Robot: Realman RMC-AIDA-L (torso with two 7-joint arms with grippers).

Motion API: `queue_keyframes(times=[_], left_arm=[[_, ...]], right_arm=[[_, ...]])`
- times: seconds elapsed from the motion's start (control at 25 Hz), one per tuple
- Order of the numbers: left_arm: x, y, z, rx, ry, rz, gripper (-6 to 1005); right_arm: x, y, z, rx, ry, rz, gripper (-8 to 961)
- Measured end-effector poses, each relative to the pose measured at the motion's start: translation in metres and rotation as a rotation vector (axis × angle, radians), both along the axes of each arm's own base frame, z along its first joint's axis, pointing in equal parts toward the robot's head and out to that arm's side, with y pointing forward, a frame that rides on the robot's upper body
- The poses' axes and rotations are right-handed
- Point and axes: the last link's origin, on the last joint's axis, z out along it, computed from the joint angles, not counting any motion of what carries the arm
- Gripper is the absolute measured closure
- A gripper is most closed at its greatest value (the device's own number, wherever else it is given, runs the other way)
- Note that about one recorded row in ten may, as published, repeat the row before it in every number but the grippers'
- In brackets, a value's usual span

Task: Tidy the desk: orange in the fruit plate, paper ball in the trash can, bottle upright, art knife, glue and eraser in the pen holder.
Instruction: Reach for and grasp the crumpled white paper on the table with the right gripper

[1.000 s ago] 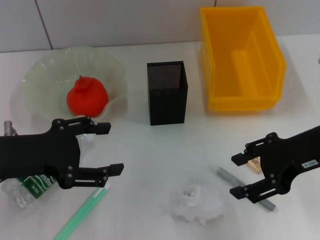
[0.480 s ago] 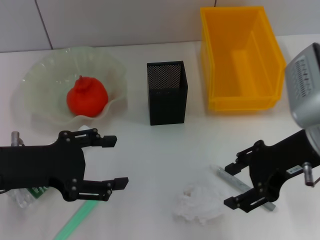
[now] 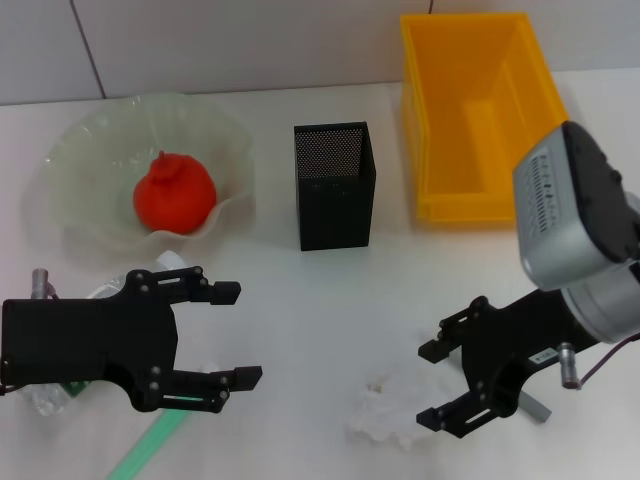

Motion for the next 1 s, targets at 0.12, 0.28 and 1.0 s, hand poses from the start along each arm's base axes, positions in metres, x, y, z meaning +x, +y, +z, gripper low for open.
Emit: queue_keyframes(times=[0.12,0.28,1.0], left_arm=[[0.0,0.0,0.0,-0.001,0.0,-0.001,142],[0.001,-0.001,-0.002,-0.009,0.001,-0.001,142],[0.001,0.0,-0.002,-0.007,0.007,-0.005,142]], right_arm=[[0.001,0.001,-0.004,-0.002,-0.002,0.005,227],[0.002,0.002,-0.014,-0.011,-0.008,0.007,227],[0.005,0.006,-0.027,0.012,-0.024,-0.002,374]])
